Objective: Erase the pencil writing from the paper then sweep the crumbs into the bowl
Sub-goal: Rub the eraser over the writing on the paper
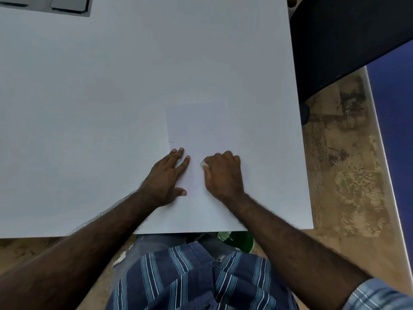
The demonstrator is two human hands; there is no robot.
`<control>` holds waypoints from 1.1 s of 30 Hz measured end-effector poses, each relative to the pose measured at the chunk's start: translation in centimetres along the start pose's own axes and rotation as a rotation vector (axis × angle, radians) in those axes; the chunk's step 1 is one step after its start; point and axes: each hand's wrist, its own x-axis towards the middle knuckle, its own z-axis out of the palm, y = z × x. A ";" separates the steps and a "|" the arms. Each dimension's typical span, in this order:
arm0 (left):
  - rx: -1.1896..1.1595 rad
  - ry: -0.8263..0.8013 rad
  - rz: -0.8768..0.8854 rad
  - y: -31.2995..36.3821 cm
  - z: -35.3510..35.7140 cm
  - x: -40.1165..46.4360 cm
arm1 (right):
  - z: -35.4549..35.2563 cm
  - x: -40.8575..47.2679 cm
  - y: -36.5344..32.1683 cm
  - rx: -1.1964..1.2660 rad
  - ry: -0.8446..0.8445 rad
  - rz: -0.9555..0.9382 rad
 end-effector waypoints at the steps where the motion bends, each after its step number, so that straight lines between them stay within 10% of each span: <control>1: 0.000 0.000 0.001 0.0 0.0 0.0 | -0.2 0.7 0.6 -0.003 0.018 0.051; 9: 0.003 -0.015 -0.002 0.0 -0.1 -0.1 | 0.2 -3.5 -3.4 0.054 -0.096 -0.207; 15: -0.006 -0.016 -0.007 0.0 -0.1 0.0 | 0.2 1.3 0.6 -0.008 0.076 0.102; 22: 0.014 -0.028 0.009 -0.2 0.0 0.0 | 0.7 -3.9 -3.8 0.019 -0.076 -0.184; 33: 0.014 -0.029 0.014 -0.3 0.0 -0.1 | 0.6 -2.9 -3.7 0.000 -0.030 -0.066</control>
